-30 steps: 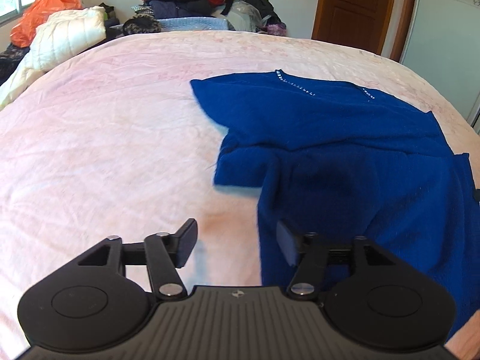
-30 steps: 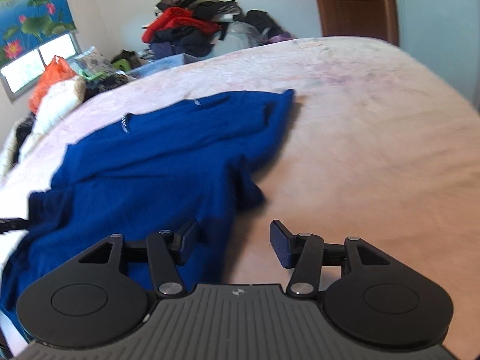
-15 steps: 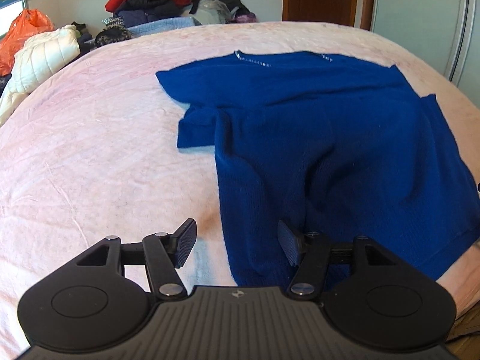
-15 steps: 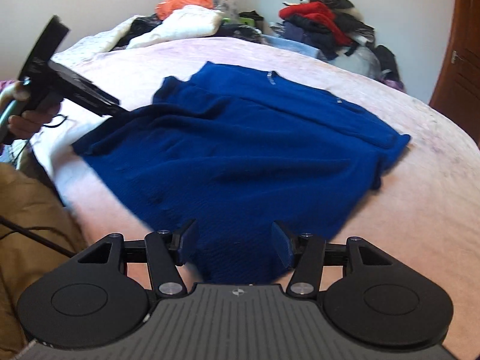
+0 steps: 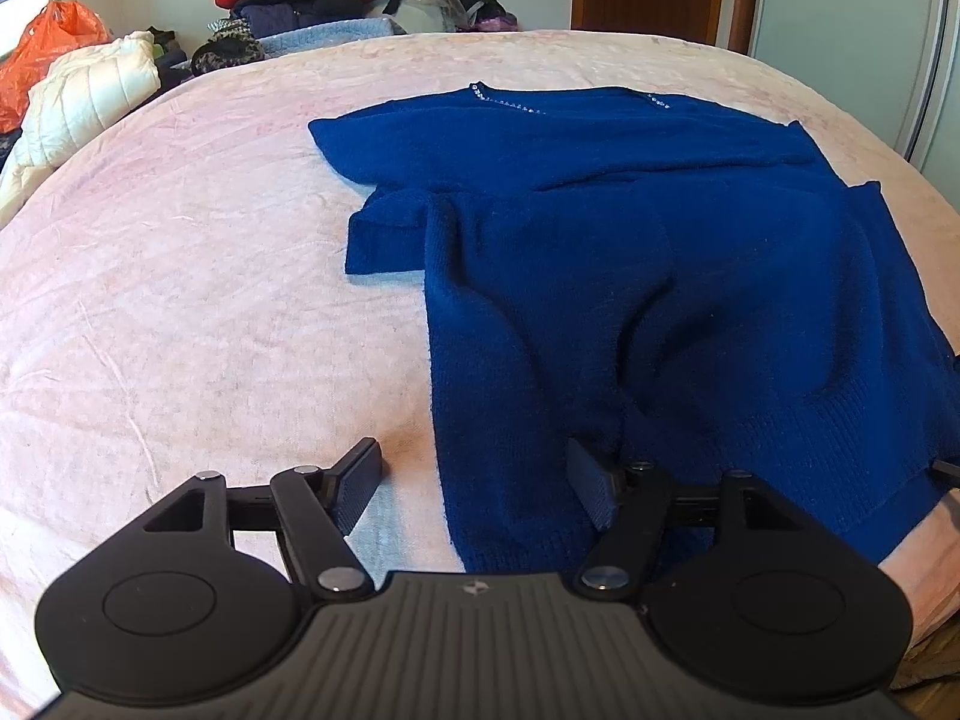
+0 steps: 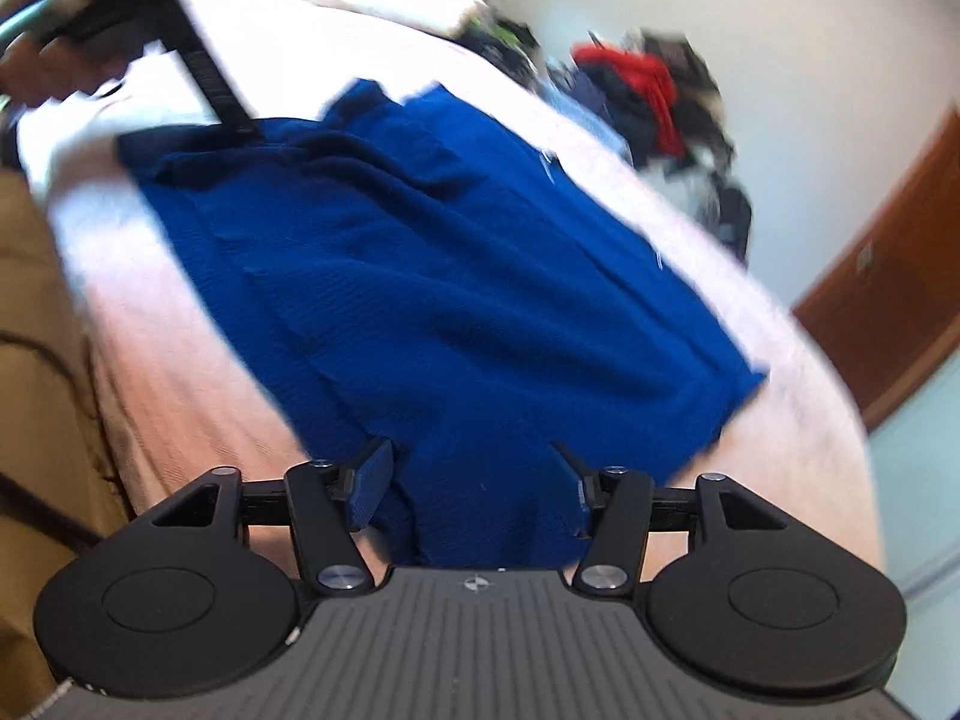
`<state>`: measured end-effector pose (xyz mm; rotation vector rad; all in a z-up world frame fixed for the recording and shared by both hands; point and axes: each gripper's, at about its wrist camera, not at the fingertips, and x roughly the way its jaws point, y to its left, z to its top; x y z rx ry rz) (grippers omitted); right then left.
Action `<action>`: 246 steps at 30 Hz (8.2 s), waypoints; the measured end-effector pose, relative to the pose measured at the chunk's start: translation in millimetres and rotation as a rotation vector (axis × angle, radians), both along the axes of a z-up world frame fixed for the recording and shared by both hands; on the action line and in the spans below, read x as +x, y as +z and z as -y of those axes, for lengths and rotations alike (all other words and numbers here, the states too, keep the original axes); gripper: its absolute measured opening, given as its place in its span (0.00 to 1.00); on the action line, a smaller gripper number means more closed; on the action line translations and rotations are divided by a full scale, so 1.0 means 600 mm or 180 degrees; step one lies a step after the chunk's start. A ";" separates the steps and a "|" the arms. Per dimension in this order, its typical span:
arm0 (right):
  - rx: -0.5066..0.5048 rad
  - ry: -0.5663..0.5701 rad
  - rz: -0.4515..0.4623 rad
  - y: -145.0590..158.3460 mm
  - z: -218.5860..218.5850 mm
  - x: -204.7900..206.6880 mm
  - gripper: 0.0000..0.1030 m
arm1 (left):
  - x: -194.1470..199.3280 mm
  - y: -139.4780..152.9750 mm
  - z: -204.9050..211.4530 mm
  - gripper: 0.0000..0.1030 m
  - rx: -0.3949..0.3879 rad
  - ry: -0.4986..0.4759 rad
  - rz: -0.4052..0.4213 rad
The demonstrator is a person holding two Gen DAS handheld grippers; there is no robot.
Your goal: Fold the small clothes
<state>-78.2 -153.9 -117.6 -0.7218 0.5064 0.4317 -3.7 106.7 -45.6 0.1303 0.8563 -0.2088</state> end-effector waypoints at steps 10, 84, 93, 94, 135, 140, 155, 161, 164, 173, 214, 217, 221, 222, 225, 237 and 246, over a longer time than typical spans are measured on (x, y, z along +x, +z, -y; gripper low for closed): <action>-0.0042 0.0132 0.0018 0.009 -0.017 0.001 0.62 | 0.000 -0.002 -0.002 0.71 -0.0020 0.0009 0.0001; 0.3318 -0.0742 -0.2003 0.017 0.221 0.094 0.65 | -0.040 -0.004 -0.026 0.75 -0.1087 -0.0458 -0.0294; 0.3145 -0.0876 -0.1868 0.016 0.206 0.097 0.18 | -0.039 0.000 -0.029 0.11 -0.1122 -0.0356 -0.0331; 0.3161 -0.0853 -0.1875 0.017 0.208 0.094 0.18 | -0.043 0.005 -0.030 0.11 -0.1131 -0.0367 -0.0282; 0.3890 -0.0480 -0.1198 0.149 0.262 0.228 0.17 | 0.041 0.197 -0.027 0.11 -0.1207 -0.0150 0.0831; 0.3973 -0.0662 -0.1084 0.146 0.259 0.278 0.17 | 0.087 0.200 -0.011 0.11 -0.1080 -0.0072 0.0823; 0.4199 -0.1127 -0.0924 0.112 0.283 0.432 0.17 | 0.259 0.188 0.051 0.11 -0.0698 -0.0033 0.0733; 0.4213 -0.1300 -0.1053 0.079 0.281 0.507 0.17 | 0.334 0.158 0.058 0.11 -0.0636 0.0093 0.0565; 0.4198 -0.1393 -0.1125 0.059 0.275 0.539 0.17 | 0.371 0.138 0.061 0.11 -0.0616 0.0158 0.0453; 0.4181 -0.1544 -0.1341 0.018 0.268 0.587 0.19 | 0.428 0.093 0.043 0.12 -0.0777 0.0288 0.0033; 0.4400 -0.1686 -0.1080 0.028 0.286 0.614 0.66 | 0.459 0.116 -0.064 0.75 -0.2006 0.0866 -0.0233; 0.4441 -0.1709 -0.0800 0.047 0.296 0.601 0.66 | 0.444 0.123 -0.066 0.75 -0.1792 0.0896 -0.0118; 0.4243 -0.1469 -0.0881 0.064 0.276 0.599 0.71 | 0.422 0.129 -0.045 0.75 -0.1330 0.0754 0.0012; 0.4174 -0.1389 -0.0954 0.065 0.265 0.602 0.72 | 0.414 0.129 -0.038 0.75 -0.1176 0.0719 0.0048; 0.3863 -0.1138 -0.1156 0.072 0.218 0.608 0.78 | 0.391 0.129 -0.011 0.75 -0.0772 0.0459 0.0163; 0.3222 -0.1796 -0.0913 0.052 0.210 0.623 0.87 | 0.312 0.055 0.156 0.75 0.1502 -0.0960 0.1191; 0.3109 -0.1710 -0.0893 0.045 0.210 0.609 0.89 | 0.468 0.066 0.104 0.77 0.1369 0.0330 0.0742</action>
